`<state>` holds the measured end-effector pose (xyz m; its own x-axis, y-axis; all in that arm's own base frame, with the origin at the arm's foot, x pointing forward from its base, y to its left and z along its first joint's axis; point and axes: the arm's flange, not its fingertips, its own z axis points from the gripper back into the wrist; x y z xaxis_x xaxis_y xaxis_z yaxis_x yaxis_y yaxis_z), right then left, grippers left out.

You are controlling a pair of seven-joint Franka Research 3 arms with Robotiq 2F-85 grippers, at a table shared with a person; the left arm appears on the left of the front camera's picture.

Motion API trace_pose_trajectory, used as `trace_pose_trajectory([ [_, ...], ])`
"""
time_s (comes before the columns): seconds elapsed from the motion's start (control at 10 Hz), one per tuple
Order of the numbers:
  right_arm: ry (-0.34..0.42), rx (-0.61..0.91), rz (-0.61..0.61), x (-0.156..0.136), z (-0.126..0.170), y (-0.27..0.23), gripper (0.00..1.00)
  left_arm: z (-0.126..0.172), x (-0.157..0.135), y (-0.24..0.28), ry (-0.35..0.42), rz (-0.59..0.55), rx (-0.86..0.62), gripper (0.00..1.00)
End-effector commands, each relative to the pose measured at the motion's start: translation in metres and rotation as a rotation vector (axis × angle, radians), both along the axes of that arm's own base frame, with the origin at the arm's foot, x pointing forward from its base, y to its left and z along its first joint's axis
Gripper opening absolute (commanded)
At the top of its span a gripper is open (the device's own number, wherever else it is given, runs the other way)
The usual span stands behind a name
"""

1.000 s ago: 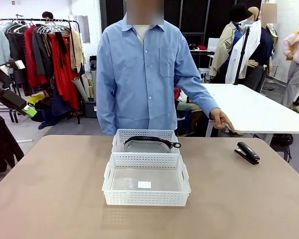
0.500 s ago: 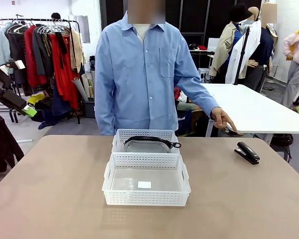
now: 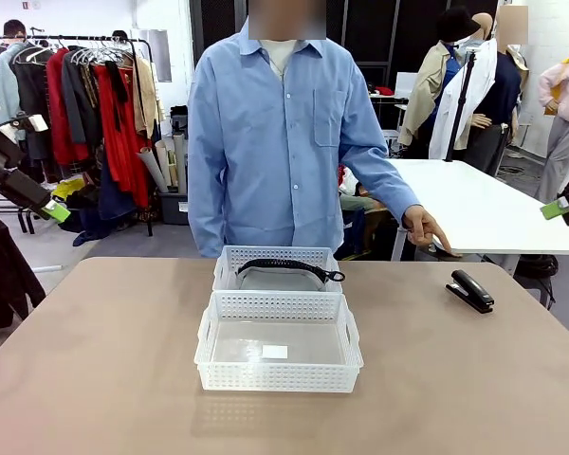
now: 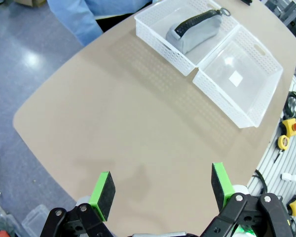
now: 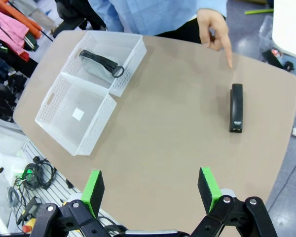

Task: Distribute items into two baskets.
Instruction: Pick up the Stapler that the person points to.

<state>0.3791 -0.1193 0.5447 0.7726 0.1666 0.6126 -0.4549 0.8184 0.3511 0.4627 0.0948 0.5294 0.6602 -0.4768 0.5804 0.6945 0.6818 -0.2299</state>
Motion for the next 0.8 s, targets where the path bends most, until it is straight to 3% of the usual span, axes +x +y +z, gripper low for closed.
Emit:
trace_pose_trajectory([
  [0.0, 0.020, -0.026, 0.026, 0.022, 0.007, 0.002, 1.00, 0.001, -0.001, 0.000, 0.002, 0.003, 0.004, 1.00],
  [0.3, 0.129, -0.181, 0.055, 0.066, -0.001, 0.020, 1.00, -0.001, 0.008, 0.003, 0.008, 0.012, -0.126, 1.00],
  [0.7, 0.203, -0.353, 0.013, 0.123, -0.023, 0.044, 1.00, -0.008, 0.020, 0.024, 0.009, 0.081, -0.236, 1.00],
])
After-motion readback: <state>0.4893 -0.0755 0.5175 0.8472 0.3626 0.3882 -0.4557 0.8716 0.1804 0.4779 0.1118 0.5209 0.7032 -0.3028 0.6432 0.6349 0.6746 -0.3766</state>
